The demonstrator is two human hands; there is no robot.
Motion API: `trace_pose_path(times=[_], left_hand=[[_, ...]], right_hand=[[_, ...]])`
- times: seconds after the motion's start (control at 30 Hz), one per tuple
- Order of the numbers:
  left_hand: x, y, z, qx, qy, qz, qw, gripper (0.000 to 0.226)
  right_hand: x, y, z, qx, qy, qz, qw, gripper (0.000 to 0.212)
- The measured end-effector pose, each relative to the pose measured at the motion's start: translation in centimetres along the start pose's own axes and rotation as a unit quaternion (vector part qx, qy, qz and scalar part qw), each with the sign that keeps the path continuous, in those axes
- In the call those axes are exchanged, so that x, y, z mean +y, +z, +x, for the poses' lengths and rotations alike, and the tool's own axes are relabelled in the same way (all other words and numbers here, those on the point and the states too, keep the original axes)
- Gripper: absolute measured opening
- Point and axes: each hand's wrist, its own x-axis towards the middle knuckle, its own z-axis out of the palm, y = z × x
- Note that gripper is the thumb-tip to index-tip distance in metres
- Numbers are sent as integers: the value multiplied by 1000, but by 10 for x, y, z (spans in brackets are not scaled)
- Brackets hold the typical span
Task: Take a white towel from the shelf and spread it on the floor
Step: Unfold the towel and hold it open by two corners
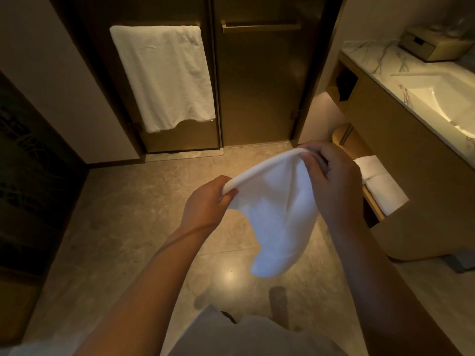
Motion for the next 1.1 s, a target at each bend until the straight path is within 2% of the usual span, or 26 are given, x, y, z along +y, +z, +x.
trace_pose_path(times=[0.27, 0.43, 0.53, 0.77, 0.87, 1.1], left_hand=[[-21, -2, -3, 2, -40, -11, 999, 10], [-13, -14, -7, 77, -66, -137, 985, 6], [9, -19, -7, 109, -59, -174, 977, 16], [49, -26, -7, 40, 71, -90, 993, 38], [54, -27, -7, 21, 118, -59, 991, 39], [50, -29, -6, -2, 100, -9, 995, 22]], right_hand=[[14, -10, -1, 26, 46, -7, 999, 21], [23, -15, -3, 10, 67, -26, 997, 23], [19, -13, -7, -14, 56, -38, 998, 22], [-6, 7, -16, -121, -49, -22, 991, 19], [-11, 17, -18, -139, -60, -6, 988, 19], [-9, 32, -25, -124, -55, 21, 991, 18]])
